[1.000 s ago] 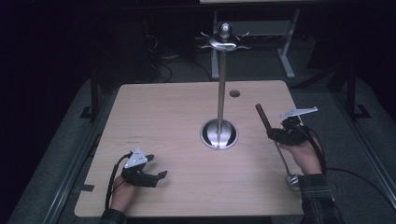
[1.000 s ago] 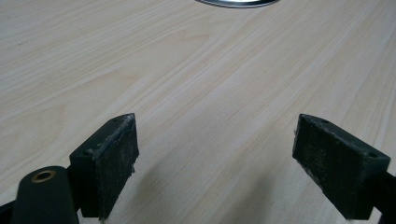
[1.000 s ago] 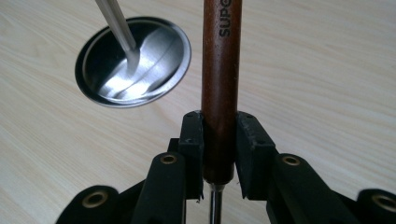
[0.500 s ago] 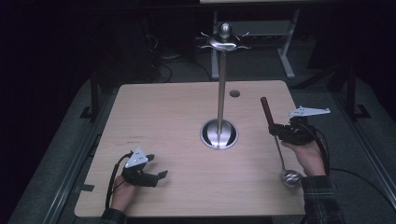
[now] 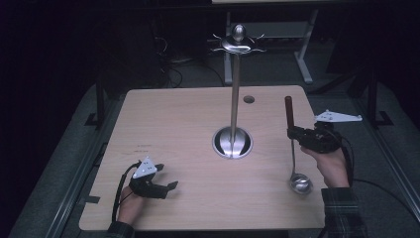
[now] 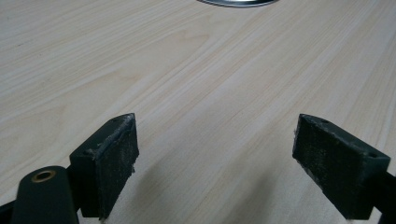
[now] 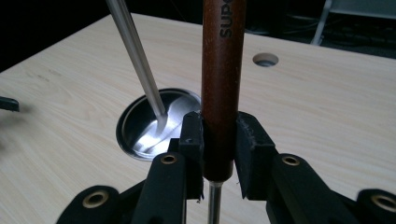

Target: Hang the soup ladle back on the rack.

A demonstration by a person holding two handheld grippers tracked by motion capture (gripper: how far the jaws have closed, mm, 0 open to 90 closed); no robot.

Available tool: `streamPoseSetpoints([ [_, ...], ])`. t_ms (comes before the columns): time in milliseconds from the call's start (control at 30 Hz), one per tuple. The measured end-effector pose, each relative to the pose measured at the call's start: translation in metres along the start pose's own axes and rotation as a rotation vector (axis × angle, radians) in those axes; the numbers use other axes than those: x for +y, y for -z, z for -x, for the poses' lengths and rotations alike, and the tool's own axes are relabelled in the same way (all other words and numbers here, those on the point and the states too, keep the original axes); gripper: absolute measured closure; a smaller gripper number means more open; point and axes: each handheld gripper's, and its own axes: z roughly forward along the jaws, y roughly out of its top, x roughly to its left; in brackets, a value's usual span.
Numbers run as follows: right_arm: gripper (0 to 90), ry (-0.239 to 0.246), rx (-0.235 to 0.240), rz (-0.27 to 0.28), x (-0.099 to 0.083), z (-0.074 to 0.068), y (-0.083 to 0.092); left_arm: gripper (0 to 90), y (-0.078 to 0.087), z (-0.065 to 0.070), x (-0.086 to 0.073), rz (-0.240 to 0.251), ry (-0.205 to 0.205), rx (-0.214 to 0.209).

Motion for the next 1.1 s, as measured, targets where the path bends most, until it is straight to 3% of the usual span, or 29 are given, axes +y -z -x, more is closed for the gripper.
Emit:
streamPoseSetpoints([
  [400,74.1,0.02,0.046,0.094,0.016,-0.006,0.005,14.0,0.001,0.0,0.0,-0.01,-0.005,0.003],
  [1100,74.0,0.097,0.133,0.194,0.077,-0.031,0.016,14.0,0.001,0.0,0.0,0.002,-0.001,0.002],
])
